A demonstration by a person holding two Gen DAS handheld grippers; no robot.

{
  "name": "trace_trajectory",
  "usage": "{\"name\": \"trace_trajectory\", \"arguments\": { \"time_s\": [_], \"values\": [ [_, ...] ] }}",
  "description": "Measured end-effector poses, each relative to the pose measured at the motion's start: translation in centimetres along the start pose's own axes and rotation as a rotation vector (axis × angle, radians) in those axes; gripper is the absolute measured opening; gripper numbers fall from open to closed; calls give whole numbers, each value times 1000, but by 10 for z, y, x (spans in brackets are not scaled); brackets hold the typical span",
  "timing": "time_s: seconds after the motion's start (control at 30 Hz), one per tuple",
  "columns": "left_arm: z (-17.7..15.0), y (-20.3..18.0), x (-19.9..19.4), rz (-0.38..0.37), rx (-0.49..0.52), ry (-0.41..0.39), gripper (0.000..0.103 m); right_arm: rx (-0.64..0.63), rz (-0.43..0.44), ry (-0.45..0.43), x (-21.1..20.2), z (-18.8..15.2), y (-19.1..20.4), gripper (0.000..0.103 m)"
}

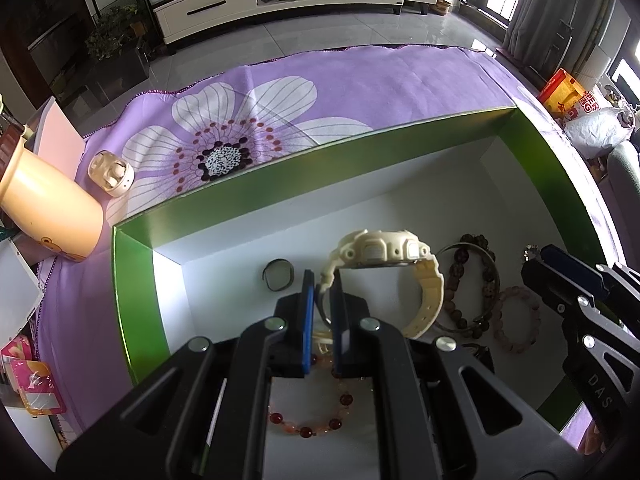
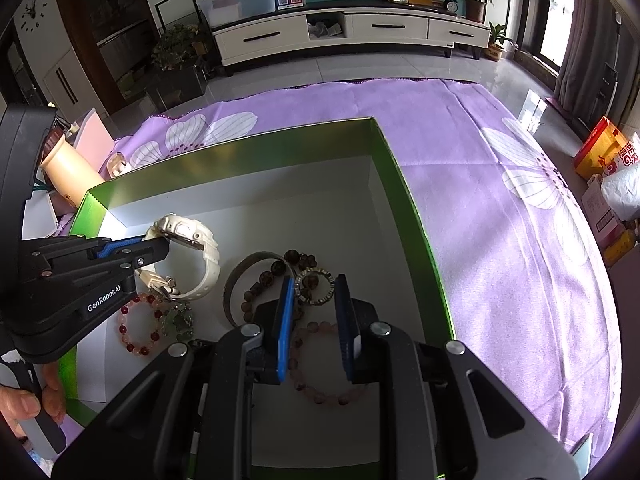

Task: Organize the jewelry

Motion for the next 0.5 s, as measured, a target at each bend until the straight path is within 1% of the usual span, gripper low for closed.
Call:
{"name": "trace_trajectory", "arguments": {
  "time_s": [0.5],
  "values": [
    [0,0,-1,2,2,1,7,-4,0,4,1,0,2,20]
  ]
}}
Point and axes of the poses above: each gripper's, at about its wrist camera, not at the fingertips, and x roughly the way its jaws point, y to its left, z to its top, the point moved 9 cm from there along x, roughly the way its jaws point, and after that the axes turned 3 degrees about -y, right-handed, at the moved point
